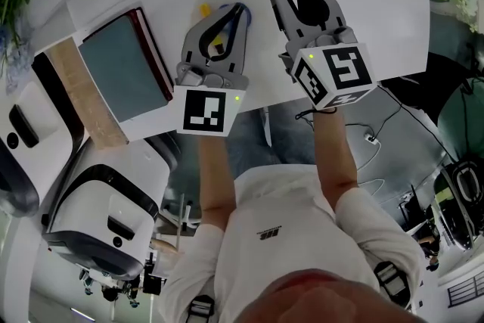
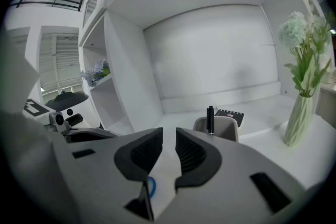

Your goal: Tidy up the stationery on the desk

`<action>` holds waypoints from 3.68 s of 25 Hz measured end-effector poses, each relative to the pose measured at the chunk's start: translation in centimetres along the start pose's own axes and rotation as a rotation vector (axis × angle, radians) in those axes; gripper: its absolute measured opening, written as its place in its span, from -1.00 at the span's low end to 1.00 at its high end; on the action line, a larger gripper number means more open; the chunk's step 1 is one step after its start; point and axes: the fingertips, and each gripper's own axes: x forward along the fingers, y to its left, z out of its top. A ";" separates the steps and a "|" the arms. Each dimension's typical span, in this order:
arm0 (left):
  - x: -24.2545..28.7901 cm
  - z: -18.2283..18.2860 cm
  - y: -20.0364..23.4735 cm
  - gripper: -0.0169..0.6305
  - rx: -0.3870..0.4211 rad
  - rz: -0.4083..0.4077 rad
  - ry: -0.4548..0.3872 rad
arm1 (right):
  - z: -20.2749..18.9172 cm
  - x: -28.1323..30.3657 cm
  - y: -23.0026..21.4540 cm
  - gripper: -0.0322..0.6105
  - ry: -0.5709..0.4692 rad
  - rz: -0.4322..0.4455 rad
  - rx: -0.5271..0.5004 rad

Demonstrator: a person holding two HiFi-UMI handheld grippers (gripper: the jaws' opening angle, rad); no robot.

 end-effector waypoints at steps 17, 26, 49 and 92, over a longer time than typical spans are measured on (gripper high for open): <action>-3.8 -3.8 3.8 -0.95 -0.078 0.105 0.019 | -7.8 2.7 5.5 -0.71 0.234 0.071 -0.061; -4.1 -5.4 3.9 -0.95 -0.083 0.109 0.029 | -10.7 3.5 6.5 -0.71 0.299 0.058 -0.061; -4.8 -5.6 4.0 -0.95 -0.087 0.124 0.034 | -13.0 4.7 7.5 -0.71 0.403 0.046 -0.124; 0.3 3.4 -3.8 -0.95 0.036 -0.032 -0.013 | 3.5 -6.5 -2.2 -0.72 -0.052 -0.119 -0.026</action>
